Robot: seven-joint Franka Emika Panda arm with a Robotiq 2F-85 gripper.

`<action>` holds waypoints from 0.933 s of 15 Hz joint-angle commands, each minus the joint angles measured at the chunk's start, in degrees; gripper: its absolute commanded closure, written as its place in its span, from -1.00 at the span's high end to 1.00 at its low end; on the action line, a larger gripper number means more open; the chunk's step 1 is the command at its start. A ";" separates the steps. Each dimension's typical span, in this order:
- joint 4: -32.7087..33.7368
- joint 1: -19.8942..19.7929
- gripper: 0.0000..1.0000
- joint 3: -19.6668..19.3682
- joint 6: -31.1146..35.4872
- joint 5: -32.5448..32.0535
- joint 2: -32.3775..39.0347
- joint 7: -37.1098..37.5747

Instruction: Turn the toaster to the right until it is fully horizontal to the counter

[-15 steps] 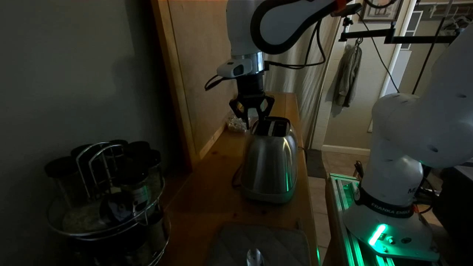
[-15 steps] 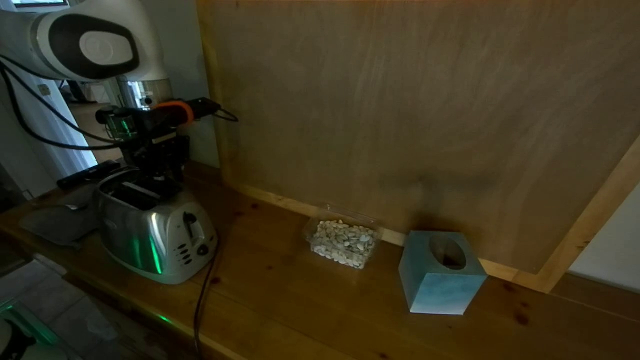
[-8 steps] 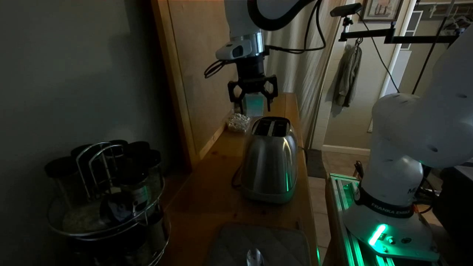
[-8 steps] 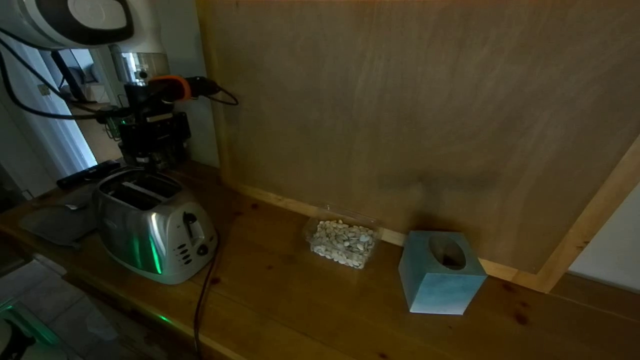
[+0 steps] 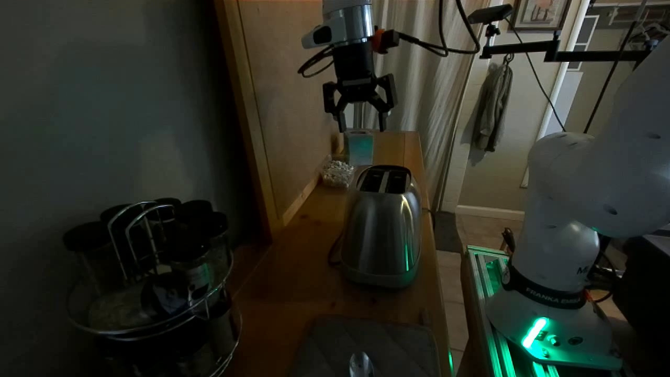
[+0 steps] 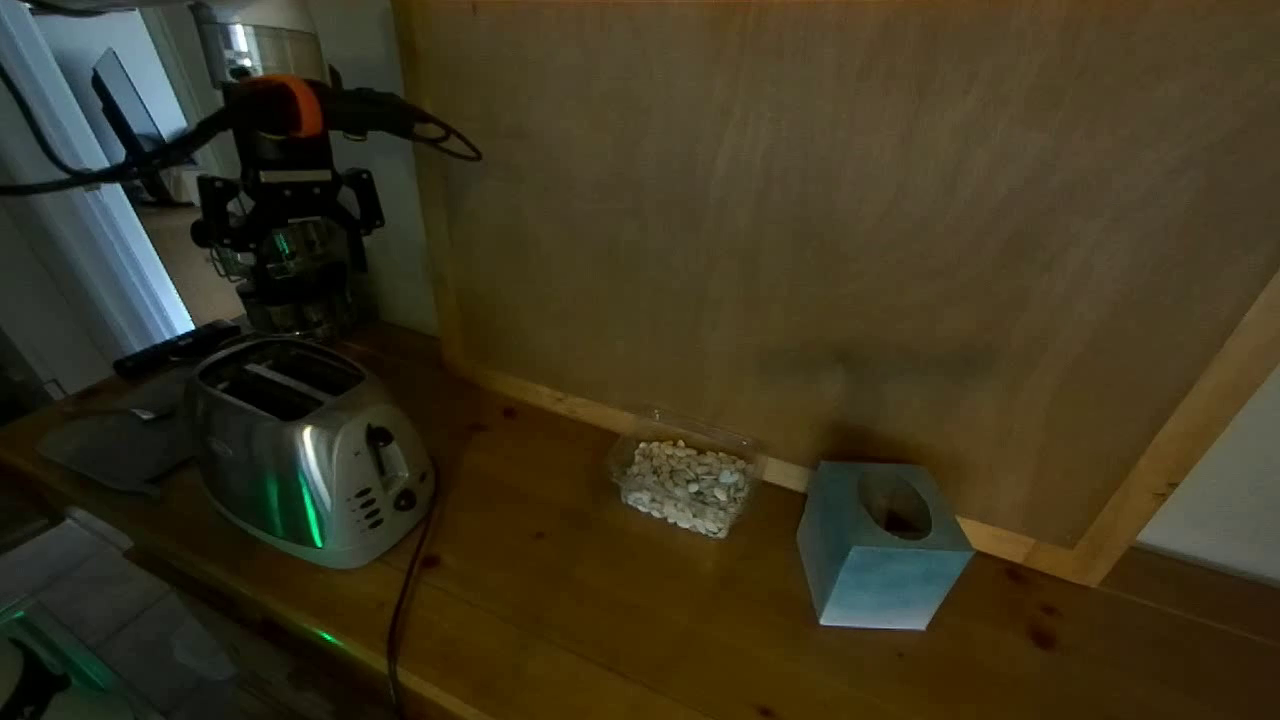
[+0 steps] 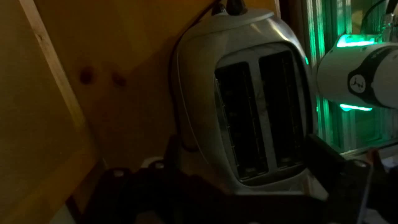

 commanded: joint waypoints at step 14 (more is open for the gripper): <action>-1.65 0.59 1.00 0.61 -0.36 0.92 -7.30 42.88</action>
